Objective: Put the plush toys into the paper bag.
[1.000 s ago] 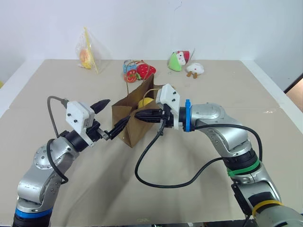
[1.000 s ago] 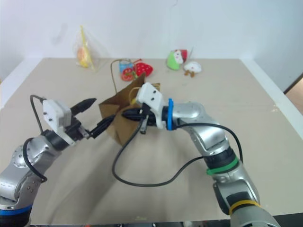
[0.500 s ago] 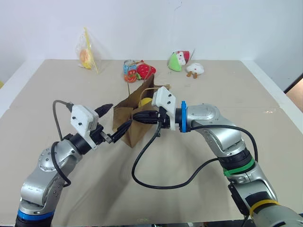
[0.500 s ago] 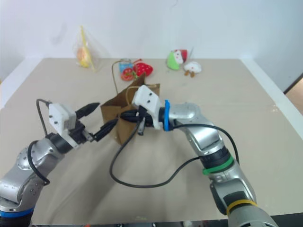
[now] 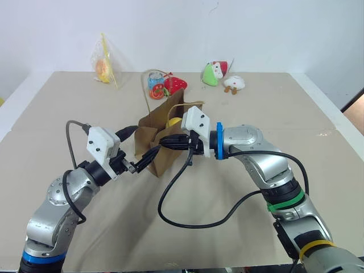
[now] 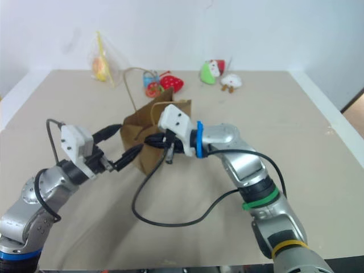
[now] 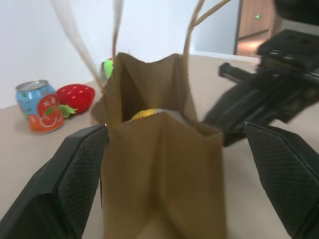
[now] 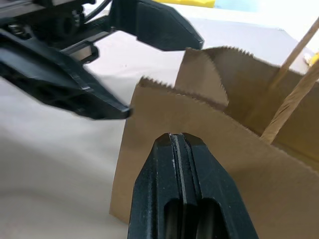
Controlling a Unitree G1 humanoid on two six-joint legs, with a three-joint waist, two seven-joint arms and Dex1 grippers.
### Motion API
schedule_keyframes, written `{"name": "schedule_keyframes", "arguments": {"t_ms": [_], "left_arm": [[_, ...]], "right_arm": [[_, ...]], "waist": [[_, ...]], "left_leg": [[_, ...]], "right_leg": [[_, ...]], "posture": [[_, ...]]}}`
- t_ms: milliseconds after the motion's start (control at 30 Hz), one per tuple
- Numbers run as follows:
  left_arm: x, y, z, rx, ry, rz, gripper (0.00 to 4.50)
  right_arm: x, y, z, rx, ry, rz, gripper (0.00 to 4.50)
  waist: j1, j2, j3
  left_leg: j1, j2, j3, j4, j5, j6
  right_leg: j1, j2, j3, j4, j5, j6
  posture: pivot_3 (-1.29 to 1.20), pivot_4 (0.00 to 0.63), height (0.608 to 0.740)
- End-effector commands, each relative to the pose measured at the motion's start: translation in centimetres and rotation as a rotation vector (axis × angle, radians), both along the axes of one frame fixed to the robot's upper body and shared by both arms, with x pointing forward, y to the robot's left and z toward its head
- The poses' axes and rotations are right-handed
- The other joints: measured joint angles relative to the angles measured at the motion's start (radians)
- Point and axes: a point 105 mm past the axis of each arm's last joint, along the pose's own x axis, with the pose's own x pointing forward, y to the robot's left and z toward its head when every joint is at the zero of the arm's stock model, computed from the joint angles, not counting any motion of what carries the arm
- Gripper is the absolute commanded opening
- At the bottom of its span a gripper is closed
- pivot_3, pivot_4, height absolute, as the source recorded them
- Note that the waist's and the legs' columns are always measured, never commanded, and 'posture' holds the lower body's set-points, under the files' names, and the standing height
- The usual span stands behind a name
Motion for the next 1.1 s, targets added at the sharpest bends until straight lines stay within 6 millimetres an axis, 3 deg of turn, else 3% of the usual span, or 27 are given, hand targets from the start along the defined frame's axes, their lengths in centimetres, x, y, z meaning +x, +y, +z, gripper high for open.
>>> {"name": "schedule_keyframes", "arguments": {"t_ms": [33,300,967,1067,1100], "left_arm": [[0.5,0.4,0.3,-0.009,-0.026,0.035,4.5],[-0.4,-0.3,0.8,0.004,-0.087,0.006,4.5],[2.0,-0.4,0.2,-0.07,0.025,0.013,4.5],[2.0,-0.3,0.3,-0.061,0.013,0.011,3.15],[2.1,-0.3,0.3,-0.058,0.013,0.01,2.95]], "right_arm": [[-0.4,0.2,1.2,0.008,-0.054,0.024,0.06],[-0.4,-0.2,1.1,-0.003,-0.055,0.016,0.06],[-0.2,-0.3,1.0,-0.011,-0.061,0.007,0.06],[-0.2,-0.4,1.0,-0.013,-0.061,0.005,0.0],[-0.2,-0.4,1.0,-0.013,-0.061,0.005,0.0]], "waist": [[0.0,0.0,0.0],[0.0,0.0,0.0],[0.0,0.0,0.0],[0.0,0.0,0.0],[0.0,0.0,0.0]], "left_leg": [[0.0,0.0,0.0,0.0,0.0,0.0],[0.0,0.0,0.0,0.0,0.0,0.0],[0.0,0.0,0.0,0.0,0.0,0.0],[0.0,0.0,0.0,0.0,0.0,0.0],[0.0,0.0,0.0,0.0,0.0,0.0]], "right_leg": [[0.0,0.0,0.0,0.0,0.0,0.0],[0.0,0.0,0.0,0.0,0.0,0.0],[0.0,0.001,0.0,0.0,0.0,0.0],[0.0,0.001,0.0,0.0,0.0,0.0],[0.0,0.001,0.0,0.0,0.0,0.0]], "posture": [[0.0,0.15,0.74],[0.0,0.15,0.74],[0.0,0.15,0.74],[0.0,0.15,0.74],[0.0,0.15,0.74]]}}
